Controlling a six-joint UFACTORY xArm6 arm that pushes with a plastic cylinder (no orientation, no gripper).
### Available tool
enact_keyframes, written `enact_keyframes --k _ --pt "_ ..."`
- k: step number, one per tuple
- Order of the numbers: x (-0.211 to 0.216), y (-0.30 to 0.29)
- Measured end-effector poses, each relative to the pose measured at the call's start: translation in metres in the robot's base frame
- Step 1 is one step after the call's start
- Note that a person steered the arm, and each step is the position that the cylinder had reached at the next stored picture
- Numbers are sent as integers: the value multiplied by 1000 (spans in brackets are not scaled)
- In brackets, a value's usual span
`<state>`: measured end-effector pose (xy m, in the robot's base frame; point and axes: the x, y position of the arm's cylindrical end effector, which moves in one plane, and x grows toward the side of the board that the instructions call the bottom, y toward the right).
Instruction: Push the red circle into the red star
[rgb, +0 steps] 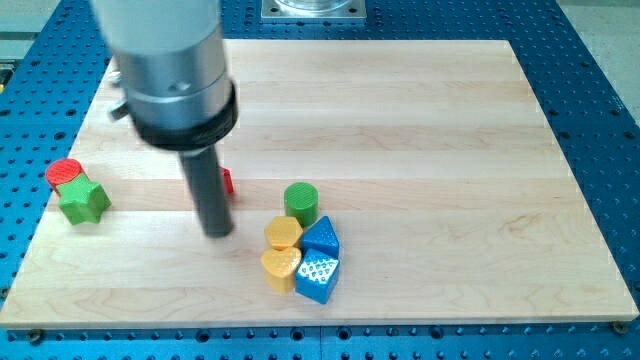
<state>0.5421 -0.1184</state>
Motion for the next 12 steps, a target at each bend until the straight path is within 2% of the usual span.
enact_keyframes --k 2,4,5,7,9,11,12 --pt "-35 -47" --pt "-88 -31" --pt "-59 26" --pt "-78 64" --pt "-79 113" --pt "-59 125" --pt "-77 111"
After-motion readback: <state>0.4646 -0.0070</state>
